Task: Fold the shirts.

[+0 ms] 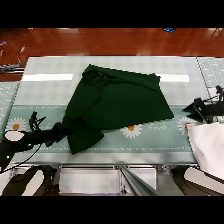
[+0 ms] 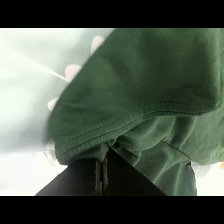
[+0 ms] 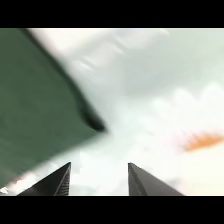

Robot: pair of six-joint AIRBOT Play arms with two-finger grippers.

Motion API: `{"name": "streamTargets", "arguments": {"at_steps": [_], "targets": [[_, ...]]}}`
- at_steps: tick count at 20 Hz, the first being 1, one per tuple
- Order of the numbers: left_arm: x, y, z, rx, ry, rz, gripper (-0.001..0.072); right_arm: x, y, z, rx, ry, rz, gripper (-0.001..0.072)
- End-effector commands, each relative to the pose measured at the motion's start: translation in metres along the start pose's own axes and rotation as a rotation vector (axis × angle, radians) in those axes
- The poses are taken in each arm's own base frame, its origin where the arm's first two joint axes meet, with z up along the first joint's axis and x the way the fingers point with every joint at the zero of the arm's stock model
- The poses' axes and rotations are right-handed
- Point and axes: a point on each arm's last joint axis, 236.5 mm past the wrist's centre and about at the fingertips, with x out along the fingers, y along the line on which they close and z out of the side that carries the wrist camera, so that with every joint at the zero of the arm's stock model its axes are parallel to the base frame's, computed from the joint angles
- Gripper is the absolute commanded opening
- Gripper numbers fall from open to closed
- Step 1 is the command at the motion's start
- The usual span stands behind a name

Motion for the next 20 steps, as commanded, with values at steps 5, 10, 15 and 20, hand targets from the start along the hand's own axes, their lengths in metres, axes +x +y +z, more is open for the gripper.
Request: {"name": "streamTargets", "arguments": {"at_steps": [5, 10, 15, 20], "targets": [[0.0, 0.001, -0.001, 0.004, 0.004, 0.007, 0.0018, 0.028, 0.001, -0.012, 0.073, 0.075, 0.101, 0.0407], [0.0, 0.001, -0.001, -0.006, 0.004, 0.006, 0.0018, 0.07, 0.021, -0.002, 0.029, 0.074, 0.093, 0.0406], [0.0, 0.001, -0.001, -0.008, 0.004, 0.004, 0.0017, 0.096, 0.045, 0.012, 0.005, 0.012, 0.104, 0.0356], [-0.011, -0.018, 0.017, 0.026, -0.035, -0.027, 0.0017, 0.09, 0.086, 0.002, -0.174, 0.06, 0.17, 0.0019]]}}
